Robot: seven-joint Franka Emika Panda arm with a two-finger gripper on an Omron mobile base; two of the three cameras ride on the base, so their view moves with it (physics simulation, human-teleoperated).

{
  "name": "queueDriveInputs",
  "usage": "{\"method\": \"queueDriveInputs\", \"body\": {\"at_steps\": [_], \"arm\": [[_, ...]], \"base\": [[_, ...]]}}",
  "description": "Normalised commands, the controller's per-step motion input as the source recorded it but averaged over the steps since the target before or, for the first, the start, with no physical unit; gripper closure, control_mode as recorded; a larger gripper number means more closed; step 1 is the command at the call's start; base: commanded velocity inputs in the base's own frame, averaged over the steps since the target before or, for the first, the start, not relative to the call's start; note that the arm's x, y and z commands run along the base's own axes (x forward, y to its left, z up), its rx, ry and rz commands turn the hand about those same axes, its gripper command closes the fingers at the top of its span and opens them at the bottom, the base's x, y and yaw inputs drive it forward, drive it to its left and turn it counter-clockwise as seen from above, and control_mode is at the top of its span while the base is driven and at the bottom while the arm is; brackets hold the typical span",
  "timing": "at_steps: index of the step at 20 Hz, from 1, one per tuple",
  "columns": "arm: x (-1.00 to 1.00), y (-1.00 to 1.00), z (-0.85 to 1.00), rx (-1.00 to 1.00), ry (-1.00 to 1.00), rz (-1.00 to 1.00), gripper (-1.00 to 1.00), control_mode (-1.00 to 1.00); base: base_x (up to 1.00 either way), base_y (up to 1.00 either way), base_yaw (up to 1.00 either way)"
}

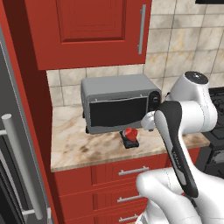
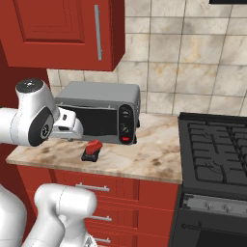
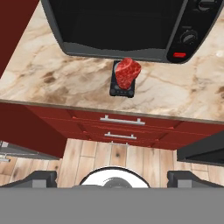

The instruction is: Take the steak from the fridge and place it on the digital scale on the counter by the fridge. Wait a few seconds for a reading, then move it to the plate on the dining counter.

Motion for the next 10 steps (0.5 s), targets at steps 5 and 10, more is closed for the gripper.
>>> {"method": "queueDriveInputs", "body": {"at_steps": [5, 10], "arm": [[0.0, 0.0, 0.0, 0.0, 0.0, 0.0, -1.0, -1.0], [0.0, 0.0, 0.0, 0.0, 0.0, 0.0, -1.0, -1.0]], "base": [[0.0, 0.0, 0.0], [0.0, 0.0, 0.0]]}}
